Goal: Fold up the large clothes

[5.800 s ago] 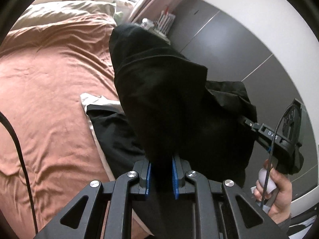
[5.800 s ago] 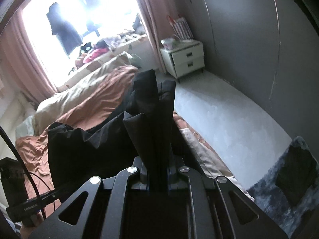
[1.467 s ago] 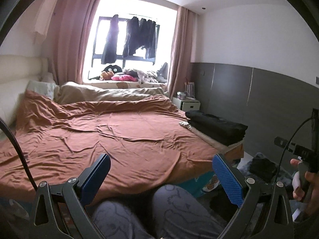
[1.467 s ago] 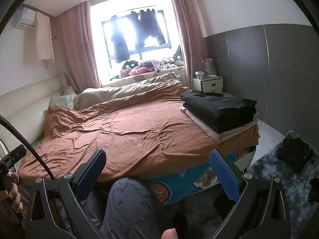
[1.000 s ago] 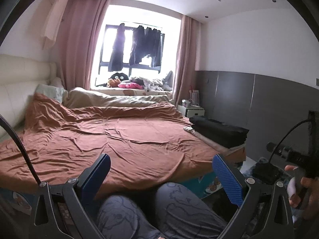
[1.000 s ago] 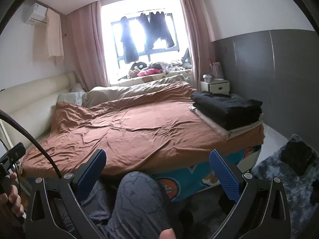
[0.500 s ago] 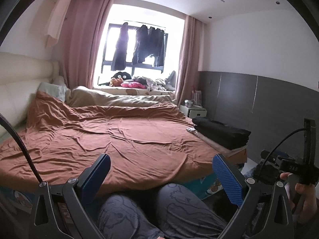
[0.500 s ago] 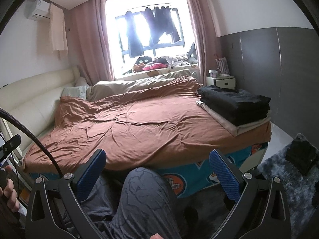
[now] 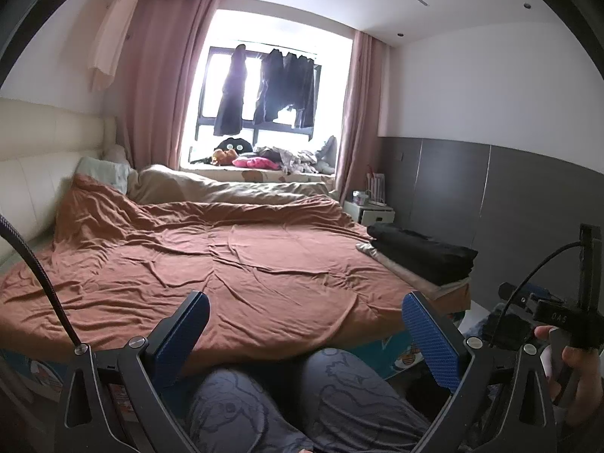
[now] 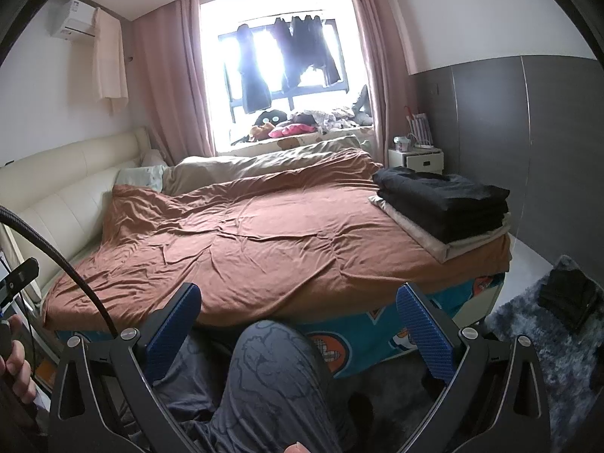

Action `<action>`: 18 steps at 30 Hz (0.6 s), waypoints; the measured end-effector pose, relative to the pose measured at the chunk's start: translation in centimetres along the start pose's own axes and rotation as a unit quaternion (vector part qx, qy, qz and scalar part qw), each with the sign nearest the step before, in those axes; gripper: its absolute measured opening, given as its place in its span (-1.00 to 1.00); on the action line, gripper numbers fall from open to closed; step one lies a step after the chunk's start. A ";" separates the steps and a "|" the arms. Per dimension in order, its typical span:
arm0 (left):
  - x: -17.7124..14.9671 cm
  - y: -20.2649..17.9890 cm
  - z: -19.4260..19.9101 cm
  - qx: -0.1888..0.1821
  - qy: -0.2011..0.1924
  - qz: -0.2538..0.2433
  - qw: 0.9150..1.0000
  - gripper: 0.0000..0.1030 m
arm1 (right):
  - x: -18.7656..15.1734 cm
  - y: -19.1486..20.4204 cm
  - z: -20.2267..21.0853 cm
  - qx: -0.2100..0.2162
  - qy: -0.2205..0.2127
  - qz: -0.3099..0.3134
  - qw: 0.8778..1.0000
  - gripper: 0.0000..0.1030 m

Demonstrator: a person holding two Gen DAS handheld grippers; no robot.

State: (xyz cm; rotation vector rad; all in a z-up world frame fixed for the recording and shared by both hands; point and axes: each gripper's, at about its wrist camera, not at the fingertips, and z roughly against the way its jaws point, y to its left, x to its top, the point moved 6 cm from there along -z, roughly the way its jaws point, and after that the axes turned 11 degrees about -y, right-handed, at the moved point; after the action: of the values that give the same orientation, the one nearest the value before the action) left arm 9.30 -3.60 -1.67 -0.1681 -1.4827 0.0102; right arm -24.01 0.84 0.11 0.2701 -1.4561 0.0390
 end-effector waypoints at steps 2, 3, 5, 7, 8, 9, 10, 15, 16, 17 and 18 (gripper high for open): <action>0.1 0.0 0.1 -0.001 -0.003 0.000 1.000 0.99 | -0.1 -0.1 -0.1 0.000 0.001 -0.001 1.000 1.00; 0.1 0.0 0.2 -0.001 -0.003 0.001 1.000 0.99 | -0.1 -0.1 -0.1 0.001 0.001 -0.001 1.000 1.00; 0.2 0.0 0.2 -0.001 -0.003 0.003 1.000 0.99 | 0.0 -0.1 0.0 0.000 0.000 -0.001 1.000 1.00; 0.2 0.1 0.3 0.000 -0.003 0.002 1.000 0.99 | 0.0 -0.2 0.0 0.001 0.000 0.000 1.000 1.00; 0.2 0.1 0.3 0.001 -0.003 0.002 1.000 0.99 | 0.0 -0.2 0.0 0.000 -0.001 0.000 1.000 1.00; 0.3 0.2 0.4 0.003 -0.004 0.003 1.000 0.99 | -0.1 -0.2 0.0 0.000 0.000 -0.001 1.000 1.00; 0.3 0.2 0.5 0.004 -0.004 0.003 1.000 0.99 | -0.1 -0.2 0.0 0.000 -0.001 -0.001 1.000 1.00; 0.3 0.2 0.6 0.007 -0.006 0.004 1.000 0.99 | 0.0 -0.2 0.2 0.000 -0.001 -0.001 1.000 1.00; 0.3 0.3 0.6 0.007 -0.005 0.005 1.000 0.99 | 0.0 -0.3 0.2 0.000 -0.002 -0.001 1.000 1.00; 0.4 0.3 0.6 0.008 -0.005 0.006 1.000 0.99 | 0.0 -0.3 0.2 0.000 -0.002 -0.001 1.000 1.00; 0.3 0.3 0.6 0.007 -0.005 0.006 1.000 0.99 | 0.0 -0.3 0.2 0.001 -0.001 -0.001 1.000 1.00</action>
State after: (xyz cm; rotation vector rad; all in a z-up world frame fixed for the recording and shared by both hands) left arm 8.78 -3.21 -1.32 -0.1650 -1.4921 0.0318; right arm -24.14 0.52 0.04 0.2734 -1.4582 0.0375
